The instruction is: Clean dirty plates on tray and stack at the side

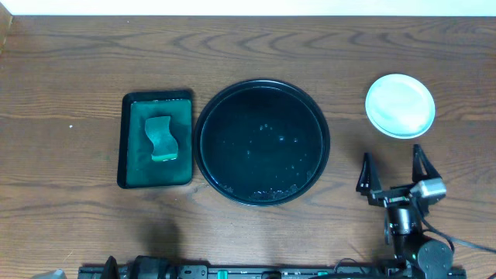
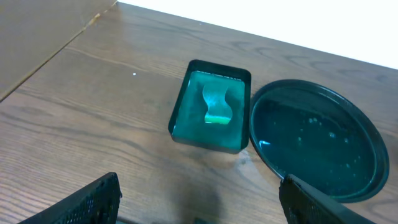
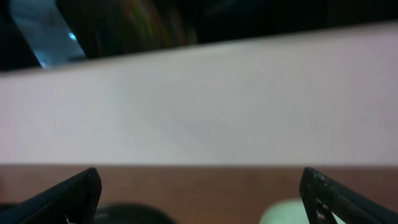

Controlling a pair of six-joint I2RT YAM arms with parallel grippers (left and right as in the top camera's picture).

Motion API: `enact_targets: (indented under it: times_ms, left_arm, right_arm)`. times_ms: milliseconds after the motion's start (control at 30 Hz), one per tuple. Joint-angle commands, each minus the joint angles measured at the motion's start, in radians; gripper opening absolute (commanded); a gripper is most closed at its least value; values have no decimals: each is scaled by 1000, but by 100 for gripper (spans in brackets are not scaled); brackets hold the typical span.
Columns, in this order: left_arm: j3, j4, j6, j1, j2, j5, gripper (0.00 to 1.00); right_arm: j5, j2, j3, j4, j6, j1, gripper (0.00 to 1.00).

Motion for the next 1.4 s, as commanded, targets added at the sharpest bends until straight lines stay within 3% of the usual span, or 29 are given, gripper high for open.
enact_targets:
  times_ms: [0,367,1367]
  left_arm:
    - [-2,-2,-13,0,7,-6,82]
    - [-2,-2,-13,0,7,-6,82]
    - [-2,-2,-12,0,7,-6,82]
  right_arm:
    - [41,-6,-2,-75,-14,-6,99]
    - [47,-6,-2,-338,-15,-5,99]
    - [47,-6,-2,-336,-30,-5,99]
